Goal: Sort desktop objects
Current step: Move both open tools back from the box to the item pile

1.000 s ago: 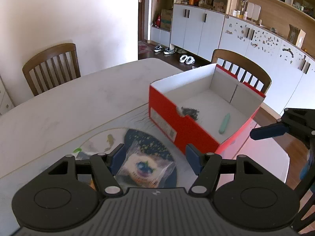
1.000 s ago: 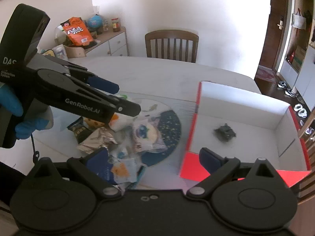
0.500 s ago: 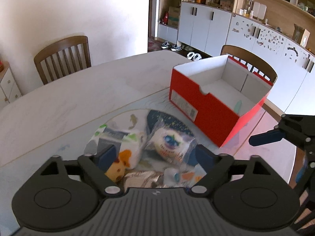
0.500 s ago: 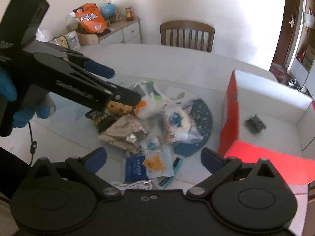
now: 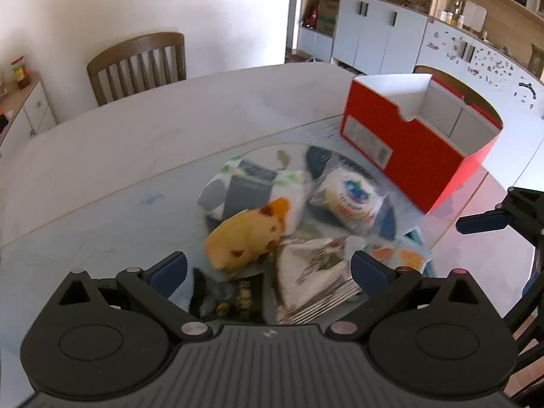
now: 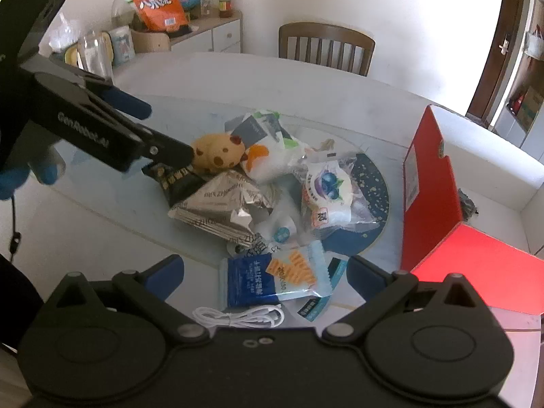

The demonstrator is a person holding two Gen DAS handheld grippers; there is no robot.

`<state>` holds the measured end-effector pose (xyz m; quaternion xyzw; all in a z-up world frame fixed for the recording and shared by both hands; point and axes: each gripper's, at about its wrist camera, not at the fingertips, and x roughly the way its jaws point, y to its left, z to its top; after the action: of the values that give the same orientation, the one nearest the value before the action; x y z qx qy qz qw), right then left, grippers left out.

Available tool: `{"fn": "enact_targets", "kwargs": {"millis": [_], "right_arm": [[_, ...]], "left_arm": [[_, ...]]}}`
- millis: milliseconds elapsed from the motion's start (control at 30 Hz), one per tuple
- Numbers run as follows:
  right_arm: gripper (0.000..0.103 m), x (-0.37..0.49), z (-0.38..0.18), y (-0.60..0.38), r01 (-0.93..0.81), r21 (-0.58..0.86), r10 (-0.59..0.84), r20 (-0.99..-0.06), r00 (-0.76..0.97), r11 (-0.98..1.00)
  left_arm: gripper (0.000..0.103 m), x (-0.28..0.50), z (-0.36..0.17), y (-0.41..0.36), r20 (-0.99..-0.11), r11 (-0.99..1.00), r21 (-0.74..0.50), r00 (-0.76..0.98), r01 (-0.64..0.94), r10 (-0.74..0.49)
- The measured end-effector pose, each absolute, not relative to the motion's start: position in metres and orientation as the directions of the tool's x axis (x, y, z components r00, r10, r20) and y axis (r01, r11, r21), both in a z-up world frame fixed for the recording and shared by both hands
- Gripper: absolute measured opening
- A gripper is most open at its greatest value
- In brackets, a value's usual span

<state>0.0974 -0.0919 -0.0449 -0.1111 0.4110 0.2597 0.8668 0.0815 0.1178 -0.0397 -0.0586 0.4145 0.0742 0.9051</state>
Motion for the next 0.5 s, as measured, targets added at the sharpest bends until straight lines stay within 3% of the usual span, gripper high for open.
{"fn": "enact_targets", "kwargs": {"millis": [500], "right_arm": [[0.103, 0.087, -0.063, -0.080, -0.535, 0.009, 0.334, -0.790, 0.515, 0.845]], "left_arm": [[0.103, 0.077, -0.081, 0.142, -0.797, 0.976, -0.025, 0.594, -0.215, 0.110]]}}
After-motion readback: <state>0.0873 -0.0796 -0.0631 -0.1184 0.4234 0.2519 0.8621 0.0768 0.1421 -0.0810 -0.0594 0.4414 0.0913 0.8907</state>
